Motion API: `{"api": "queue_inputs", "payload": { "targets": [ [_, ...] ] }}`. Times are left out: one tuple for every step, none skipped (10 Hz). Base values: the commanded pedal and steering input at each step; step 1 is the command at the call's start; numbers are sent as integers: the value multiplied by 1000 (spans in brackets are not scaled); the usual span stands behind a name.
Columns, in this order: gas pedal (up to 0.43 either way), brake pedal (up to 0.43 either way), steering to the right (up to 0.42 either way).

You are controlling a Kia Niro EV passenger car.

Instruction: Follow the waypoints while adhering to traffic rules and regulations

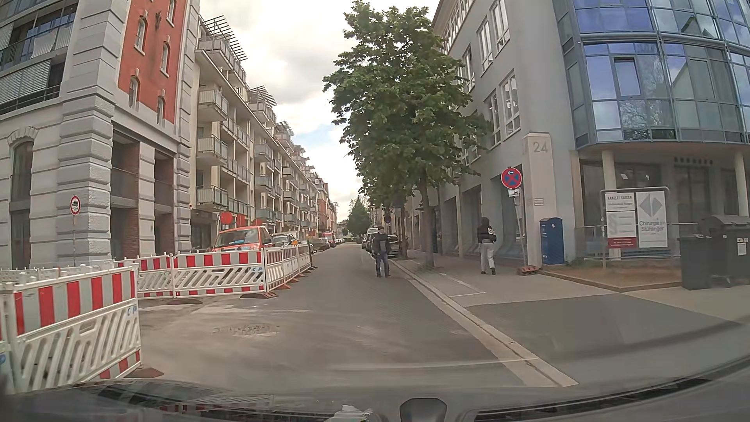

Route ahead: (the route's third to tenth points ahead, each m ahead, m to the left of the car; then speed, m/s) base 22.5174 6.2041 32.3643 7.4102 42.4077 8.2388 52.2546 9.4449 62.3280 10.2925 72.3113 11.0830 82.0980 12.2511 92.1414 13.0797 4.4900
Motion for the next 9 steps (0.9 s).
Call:
{"api": "queue_inputs", "payload": {
  "targets": [
    [59, 0, -87],
    [59, 0, -78],
    [59, 0, -72],
    [59, 0, -69],
    [59, 0, -66],
    [59, 0, -62],
    [59, 0, -54],
    [59, 0, -42],
    [67, 0, -35]
  ]
}}
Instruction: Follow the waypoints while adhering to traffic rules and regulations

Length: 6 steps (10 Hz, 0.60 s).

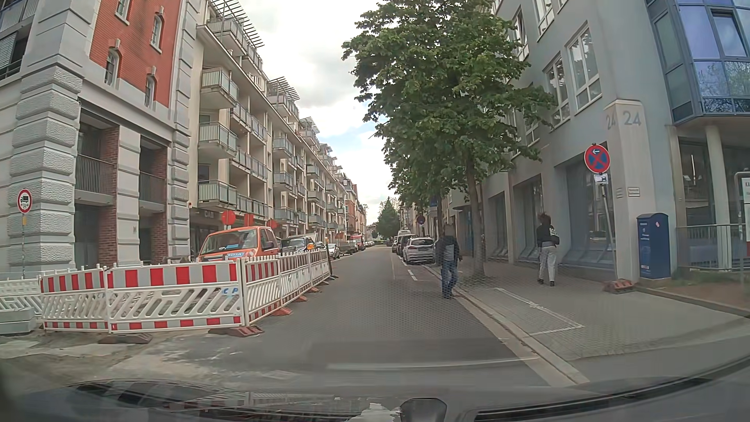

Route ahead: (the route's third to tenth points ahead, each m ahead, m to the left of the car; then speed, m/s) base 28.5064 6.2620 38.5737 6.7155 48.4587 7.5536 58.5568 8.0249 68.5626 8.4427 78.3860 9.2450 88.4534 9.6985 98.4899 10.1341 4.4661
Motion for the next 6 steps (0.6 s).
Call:
{"api": "queue_inputs", "payload": {
  "targets": [
    [79, 0, -32],
    [98, 0, -22],
    [98, 0, -15],
    [98, 0, -11],
    [98, 0, -5],
    [110, 0, 3]
  ]
}}
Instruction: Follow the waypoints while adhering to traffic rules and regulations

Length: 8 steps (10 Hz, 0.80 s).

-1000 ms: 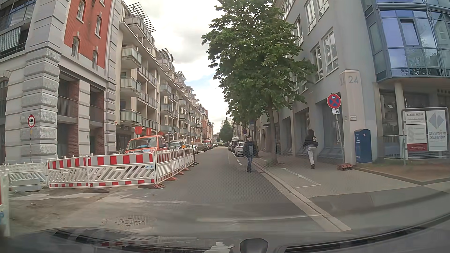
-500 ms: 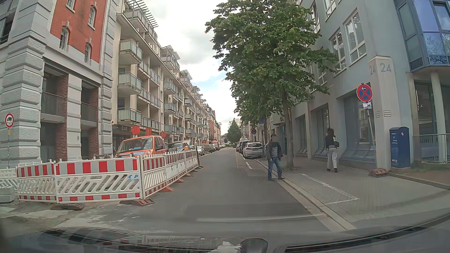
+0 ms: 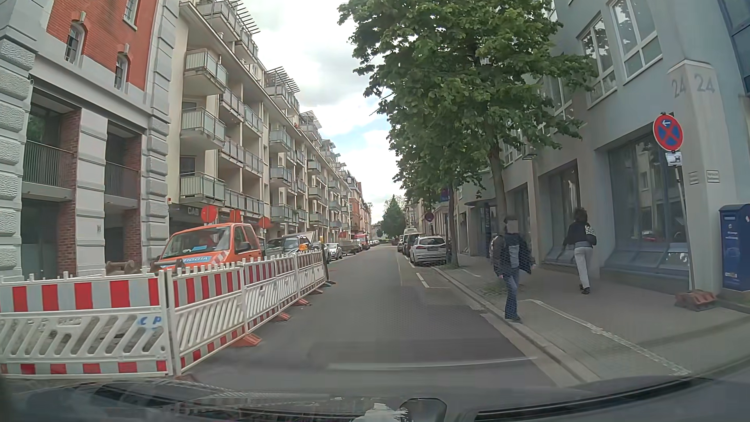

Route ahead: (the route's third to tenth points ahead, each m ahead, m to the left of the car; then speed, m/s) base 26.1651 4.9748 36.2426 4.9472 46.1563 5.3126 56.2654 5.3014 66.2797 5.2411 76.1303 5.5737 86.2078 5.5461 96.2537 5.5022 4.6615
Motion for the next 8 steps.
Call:
{"api": "queue_inputs", "payload": {
  "targets": [
    [110, 0, 7],
    [110, 0, 7],
    [110, 0, 4],
    [110, 0, 4],
    [110, 0, 4],
    [110, 0, 6],
    [110, 0, 10],
    [110, 0, 10]
  ]
}}
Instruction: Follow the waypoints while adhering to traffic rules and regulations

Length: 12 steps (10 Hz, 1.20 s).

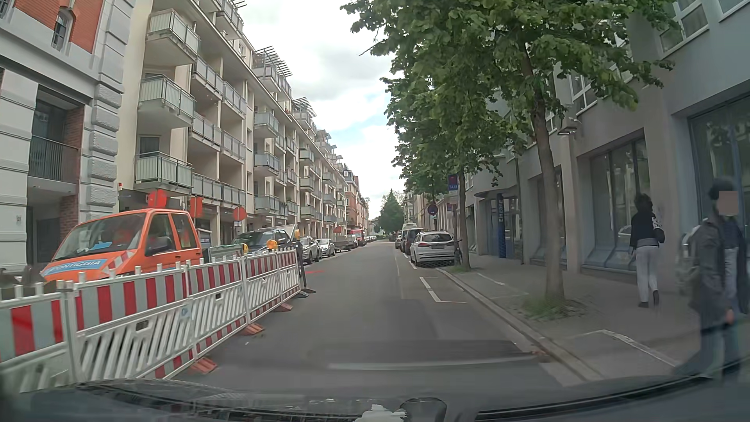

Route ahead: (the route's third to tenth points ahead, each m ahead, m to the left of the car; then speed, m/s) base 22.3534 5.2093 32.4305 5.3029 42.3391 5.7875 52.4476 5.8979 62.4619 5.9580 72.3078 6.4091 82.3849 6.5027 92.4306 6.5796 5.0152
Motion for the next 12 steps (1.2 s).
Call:
{"api": "queue_inputs", "payload": {
  "targets": [
    [110, 0, 5],
    [110, 0, 3],
    [110, 0, 3],
    [110, 0, 3],
    [110, 0, 3],
    [110, 0, 2],
    [110, 0, -2],
    [110, 0, -5],
    [110, 0, -9],
    [110, 0, -10],
    [110, 0, -11],
    [110, 0, -20]
  ]
}}
